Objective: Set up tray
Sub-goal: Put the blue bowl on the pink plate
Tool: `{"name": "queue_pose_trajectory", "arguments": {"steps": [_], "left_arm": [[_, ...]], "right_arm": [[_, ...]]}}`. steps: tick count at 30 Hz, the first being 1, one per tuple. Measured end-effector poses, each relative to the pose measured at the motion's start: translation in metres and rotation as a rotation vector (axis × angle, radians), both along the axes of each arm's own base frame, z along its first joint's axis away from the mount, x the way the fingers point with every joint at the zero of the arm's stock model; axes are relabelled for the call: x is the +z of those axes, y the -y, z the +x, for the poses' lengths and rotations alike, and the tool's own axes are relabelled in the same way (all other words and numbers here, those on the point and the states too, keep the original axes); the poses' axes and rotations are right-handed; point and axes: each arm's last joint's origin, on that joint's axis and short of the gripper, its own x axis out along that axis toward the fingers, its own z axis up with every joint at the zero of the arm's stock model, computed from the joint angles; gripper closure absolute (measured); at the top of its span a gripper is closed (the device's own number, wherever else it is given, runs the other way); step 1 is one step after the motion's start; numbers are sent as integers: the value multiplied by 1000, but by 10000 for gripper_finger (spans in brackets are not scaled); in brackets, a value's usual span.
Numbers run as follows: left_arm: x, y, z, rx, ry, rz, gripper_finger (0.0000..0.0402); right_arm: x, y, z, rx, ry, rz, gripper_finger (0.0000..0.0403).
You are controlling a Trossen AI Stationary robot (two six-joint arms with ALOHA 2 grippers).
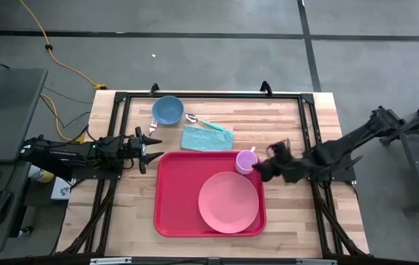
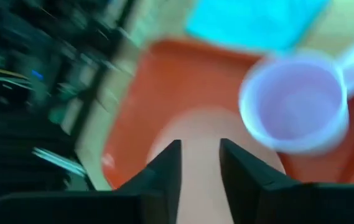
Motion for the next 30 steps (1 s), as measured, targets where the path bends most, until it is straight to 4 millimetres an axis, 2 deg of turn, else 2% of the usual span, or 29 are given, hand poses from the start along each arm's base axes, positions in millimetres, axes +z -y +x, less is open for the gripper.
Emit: {"name": "queue_pose_trajectory", "arguments": {"steps": [4, 6, 10, 18, 22, 30], "left_arm": [[0, 0, 0, 0, 0, 0, 140], [0, 0, 0, 1, 2, 0, 140], [3, 0, 0, 3, 28, -1, 140], [14, -2, 0, 84, 131, 42, 140], [35, -5, -3, 186, 154, 147, 140], [95, -10, -19, 354, 206, 316, 140]], "right_arm": [[24, 11, -16, -20, 131, -119, 381], [34, 16, -24, -17, 176, -181, 397], [47, 25, -38, -33, 231, -258, 394], [60, 37, -59, -62, 266, -384, 402], [65, 45, -72, -97, 273, -451, 403], [74, 65, -108, -165, 296, -544, 403]]}}
